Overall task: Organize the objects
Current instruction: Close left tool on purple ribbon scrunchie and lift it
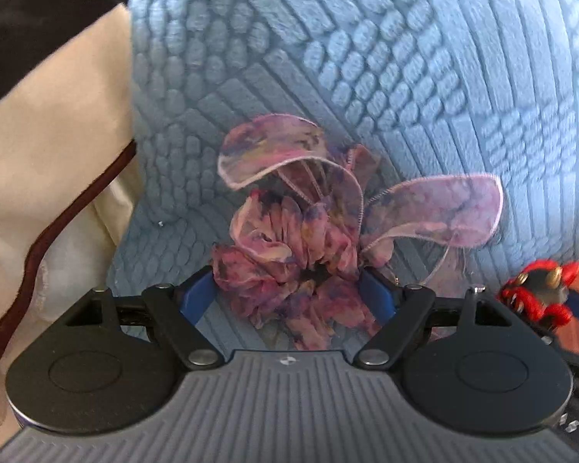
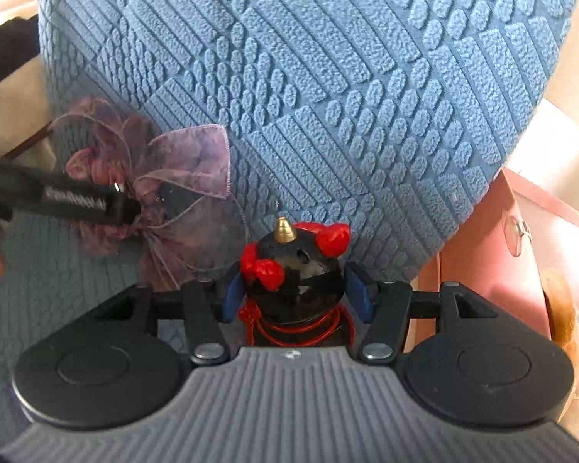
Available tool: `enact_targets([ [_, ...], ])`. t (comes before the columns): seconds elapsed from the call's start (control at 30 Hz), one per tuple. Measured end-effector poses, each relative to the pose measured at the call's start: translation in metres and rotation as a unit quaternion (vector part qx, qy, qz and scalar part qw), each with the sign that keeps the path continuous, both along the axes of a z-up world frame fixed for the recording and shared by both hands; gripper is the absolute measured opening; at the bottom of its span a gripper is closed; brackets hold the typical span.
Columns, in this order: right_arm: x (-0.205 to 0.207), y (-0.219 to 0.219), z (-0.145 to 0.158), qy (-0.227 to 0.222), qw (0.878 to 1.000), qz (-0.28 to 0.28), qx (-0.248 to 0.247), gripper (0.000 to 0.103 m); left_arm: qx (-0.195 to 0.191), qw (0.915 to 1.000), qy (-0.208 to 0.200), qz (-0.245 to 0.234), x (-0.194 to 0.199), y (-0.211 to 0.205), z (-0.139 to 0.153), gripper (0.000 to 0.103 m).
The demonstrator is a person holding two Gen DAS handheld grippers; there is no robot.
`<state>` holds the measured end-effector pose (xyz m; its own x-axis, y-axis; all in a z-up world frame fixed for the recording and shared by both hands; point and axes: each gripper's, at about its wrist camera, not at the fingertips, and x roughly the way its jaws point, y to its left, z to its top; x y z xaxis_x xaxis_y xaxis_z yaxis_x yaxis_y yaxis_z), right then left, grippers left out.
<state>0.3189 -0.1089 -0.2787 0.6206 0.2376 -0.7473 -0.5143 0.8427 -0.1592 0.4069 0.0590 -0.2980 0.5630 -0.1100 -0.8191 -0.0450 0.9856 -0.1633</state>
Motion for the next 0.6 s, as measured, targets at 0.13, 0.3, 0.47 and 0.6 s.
enact_targets([
  [0.13, -0.005, 0.0, -0.004, 0.013, 1.0, -0.014, 0.018, 0.059, 0.03, 0.9995, 0.0, -0.011, -0.001, -0.014, -0.007, 0.084],
  [0.3, -0.004, -0.01, -0.003, 0.025, 0.999, -0.023, 0.032, 0.059, 0.053, 0.9979, -0.009, -0.035, -0.016, -0.038, -0.002, 0.074],
  [0.47, -0.006, -0.012, -0.004, 0.029, 0.999, -0.021, 0.034, 0.058, 0.074, 0.9957, -0.015, -0.053, -0.026, -0.054, 0.003, 0.04],
  [0.6, -0.014, -0.009, -0.004, 0.033, 0.998, -0.023, 0.043, 0.058, 0.04, 0.9975, -0.013, -0.057, -0.034, -0.054, 0.011, 0.024],
])
